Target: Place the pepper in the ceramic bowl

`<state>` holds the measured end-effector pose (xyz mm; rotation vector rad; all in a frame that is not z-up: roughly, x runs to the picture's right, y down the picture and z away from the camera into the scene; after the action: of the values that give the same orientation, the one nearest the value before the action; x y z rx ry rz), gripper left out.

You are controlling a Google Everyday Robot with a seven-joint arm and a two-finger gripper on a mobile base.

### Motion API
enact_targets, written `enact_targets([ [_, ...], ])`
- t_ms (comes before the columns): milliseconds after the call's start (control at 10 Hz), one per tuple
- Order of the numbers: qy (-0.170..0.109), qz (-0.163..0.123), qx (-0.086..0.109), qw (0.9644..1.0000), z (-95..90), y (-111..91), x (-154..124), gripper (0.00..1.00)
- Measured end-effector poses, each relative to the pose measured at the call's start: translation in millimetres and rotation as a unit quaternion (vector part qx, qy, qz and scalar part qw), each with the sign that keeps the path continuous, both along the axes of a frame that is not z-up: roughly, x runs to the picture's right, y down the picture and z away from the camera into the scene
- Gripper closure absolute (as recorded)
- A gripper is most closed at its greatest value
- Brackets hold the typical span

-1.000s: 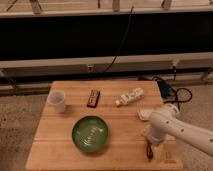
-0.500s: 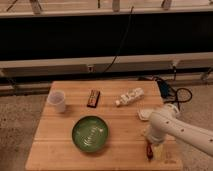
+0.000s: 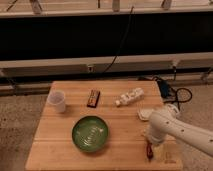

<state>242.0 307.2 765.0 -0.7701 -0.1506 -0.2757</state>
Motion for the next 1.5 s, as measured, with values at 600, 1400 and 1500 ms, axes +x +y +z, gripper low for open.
enact_targets([
  [600, -0.002, -0.001, 0.001, 1.0, 1.0, 1.3, 0.6, 0.28],
  [1400, -0.004, -0.003, 0.003, 1.0, 1.9, 3.5, 2.3, 0.21],
  [1500, -0.004, -0.003, 0.002, 1.0, 1.9, 4.5, 2.6, 0.25],
])
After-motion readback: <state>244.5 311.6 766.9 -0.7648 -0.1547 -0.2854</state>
